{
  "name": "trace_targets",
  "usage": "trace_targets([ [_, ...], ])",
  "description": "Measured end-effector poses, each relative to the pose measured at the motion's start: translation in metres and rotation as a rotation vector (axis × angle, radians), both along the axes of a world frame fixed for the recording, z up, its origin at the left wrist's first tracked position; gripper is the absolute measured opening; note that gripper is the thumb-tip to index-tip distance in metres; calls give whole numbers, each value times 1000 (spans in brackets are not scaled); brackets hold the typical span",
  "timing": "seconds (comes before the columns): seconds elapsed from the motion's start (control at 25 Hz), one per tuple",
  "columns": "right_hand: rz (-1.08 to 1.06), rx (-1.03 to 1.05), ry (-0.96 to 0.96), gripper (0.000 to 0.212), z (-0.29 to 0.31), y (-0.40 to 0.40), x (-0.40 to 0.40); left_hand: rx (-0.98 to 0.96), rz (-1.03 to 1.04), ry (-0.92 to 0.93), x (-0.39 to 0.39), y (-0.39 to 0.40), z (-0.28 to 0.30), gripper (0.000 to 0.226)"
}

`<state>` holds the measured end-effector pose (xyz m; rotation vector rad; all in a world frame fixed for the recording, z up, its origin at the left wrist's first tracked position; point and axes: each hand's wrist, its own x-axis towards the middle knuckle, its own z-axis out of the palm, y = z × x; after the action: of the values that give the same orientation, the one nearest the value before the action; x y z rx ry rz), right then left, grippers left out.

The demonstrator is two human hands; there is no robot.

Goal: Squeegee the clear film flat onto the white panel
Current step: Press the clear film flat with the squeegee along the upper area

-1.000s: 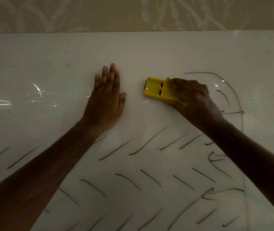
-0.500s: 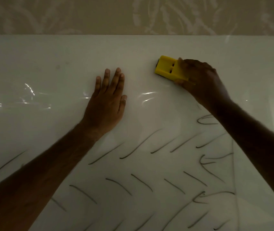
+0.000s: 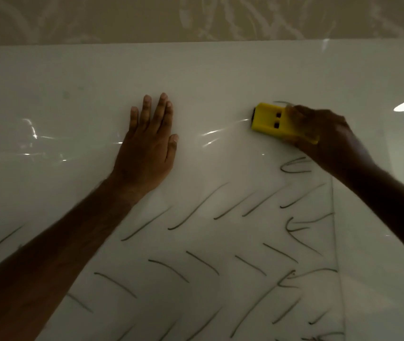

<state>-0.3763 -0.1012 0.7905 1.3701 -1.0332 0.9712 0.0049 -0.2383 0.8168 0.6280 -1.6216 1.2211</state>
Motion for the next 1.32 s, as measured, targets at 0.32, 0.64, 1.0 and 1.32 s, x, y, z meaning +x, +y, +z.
trace_targets([
  [0.32, 84, -10, -50, 68, 8, -15, 42, -20, -1, 3, -26, 6, 7, 69],
  [0.64, -28, 19, -96, 66, -38, 10, -25, -3, 5, -6, -29, 6, 6, 70],
  [1.0, 25, -8, -134, 66, -2, -4, -6, -18, -32, -28, -59, 12, 7, 68],
  [1.32, -33, -47, -138, 67, -44, 19, -57, -24, -38, -36, -62, 11, 6, 68],
])
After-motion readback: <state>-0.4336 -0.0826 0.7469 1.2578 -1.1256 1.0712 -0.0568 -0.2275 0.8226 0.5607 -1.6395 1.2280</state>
